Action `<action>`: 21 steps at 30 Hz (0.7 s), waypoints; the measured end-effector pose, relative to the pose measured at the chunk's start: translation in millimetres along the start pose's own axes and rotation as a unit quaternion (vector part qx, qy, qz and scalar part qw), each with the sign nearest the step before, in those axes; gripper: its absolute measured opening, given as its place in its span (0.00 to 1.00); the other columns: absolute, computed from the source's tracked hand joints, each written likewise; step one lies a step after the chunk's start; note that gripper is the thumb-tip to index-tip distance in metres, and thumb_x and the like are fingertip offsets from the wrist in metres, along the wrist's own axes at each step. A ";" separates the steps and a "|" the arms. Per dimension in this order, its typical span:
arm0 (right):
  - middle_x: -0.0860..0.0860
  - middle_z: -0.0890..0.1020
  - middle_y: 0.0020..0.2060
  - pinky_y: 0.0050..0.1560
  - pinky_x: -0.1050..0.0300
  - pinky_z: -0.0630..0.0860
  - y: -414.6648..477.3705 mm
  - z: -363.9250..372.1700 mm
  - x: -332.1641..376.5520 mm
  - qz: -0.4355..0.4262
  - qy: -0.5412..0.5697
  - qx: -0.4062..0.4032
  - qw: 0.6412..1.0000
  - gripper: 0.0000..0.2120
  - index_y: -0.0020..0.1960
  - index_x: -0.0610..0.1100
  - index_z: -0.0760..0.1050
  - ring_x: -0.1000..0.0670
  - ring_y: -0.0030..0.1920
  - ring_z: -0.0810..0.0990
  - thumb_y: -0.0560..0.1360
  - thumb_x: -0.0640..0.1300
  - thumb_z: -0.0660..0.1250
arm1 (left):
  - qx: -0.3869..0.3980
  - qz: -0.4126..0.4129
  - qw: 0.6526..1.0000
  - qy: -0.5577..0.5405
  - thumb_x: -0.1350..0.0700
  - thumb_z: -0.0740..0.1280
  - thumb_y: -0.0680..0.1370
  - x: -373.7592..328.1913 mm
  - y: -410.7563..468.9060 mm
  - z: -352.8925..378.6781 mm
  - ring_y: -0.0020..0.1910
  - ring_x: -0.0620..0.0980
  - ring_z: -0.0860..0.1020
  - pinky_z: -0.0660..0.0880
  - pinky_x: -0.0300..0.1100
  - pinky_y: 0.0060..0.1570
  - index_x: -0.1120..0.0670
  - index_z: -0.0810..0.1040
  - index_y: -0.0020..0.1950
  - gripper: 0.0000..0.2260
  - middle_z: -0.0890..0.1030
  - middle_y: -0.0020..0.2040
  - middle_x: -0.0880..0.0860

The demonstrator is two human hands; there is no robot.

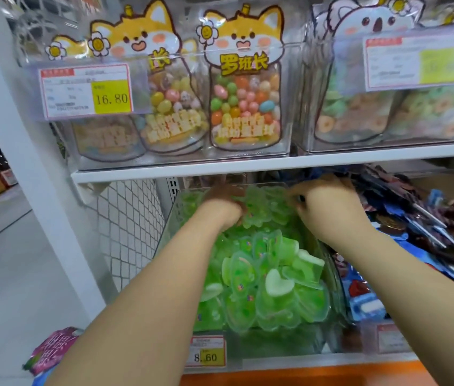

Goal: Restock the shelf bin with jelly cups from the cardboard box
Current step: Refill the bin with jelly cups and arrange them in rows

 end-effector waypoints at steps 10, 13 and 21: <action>0.49 0.76 0.51 0.57 0.49 0.61 -6.0 34.3 -0.3 -0.053 -0.092 0.079 0.991 0.16 0.58 0.55 0.76 0.45 0.63 0.64 0.73 0.42 0.63 | 0.029 -0.089 0.996 0.005 0.66 0.68 0.75 19.2 29.1 11.6 0.34 0.50 0.80 0.78 0.50 0.55 0.58 0.77 0.43 0.04 0.81 0.33 0.54; 0.49 0.77 0.50 0.57 0.47 0.60 -4.8 41.3 -0.4 -0.046 -0.078 0.098 0.991 0.17 0.59 0.53 0.76 0.45 0.63 0.63 0.73 0.41 0.64 | 0.032 -0.088 0.995 0.045 0.63 0.66 0.77 16.9 32.0 13.5 0.31 0.48 0.79 0.79 0.47 0.53 0.56 0.76 0.42 0.05 0.79 0.27 0.50; 0.51 0.78 0.50 0.59 0.48 0.60 -5.0 41.0 0.3 -0.037 -0.061 0.106 0.992 0.17 0.59 0.55 0.76 0.46 0.63 0.64 0.74 0.41 0.63 | 0.020 -0.082 0.995 0.053 0.64 0.63 0.79 14.5 36.4 16.3 0.36 0.51 0.80 0.80 0.47 0.50 0.65 0.76 0.61 0.12 0.80 0.49 0.57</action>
Point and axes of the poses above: each hand's wrist, its own y-axis towards the middle knuckle, its own z-axis out of the palm, x = y × z, the point moved 7 cm from there along y, towards the middle knuckle
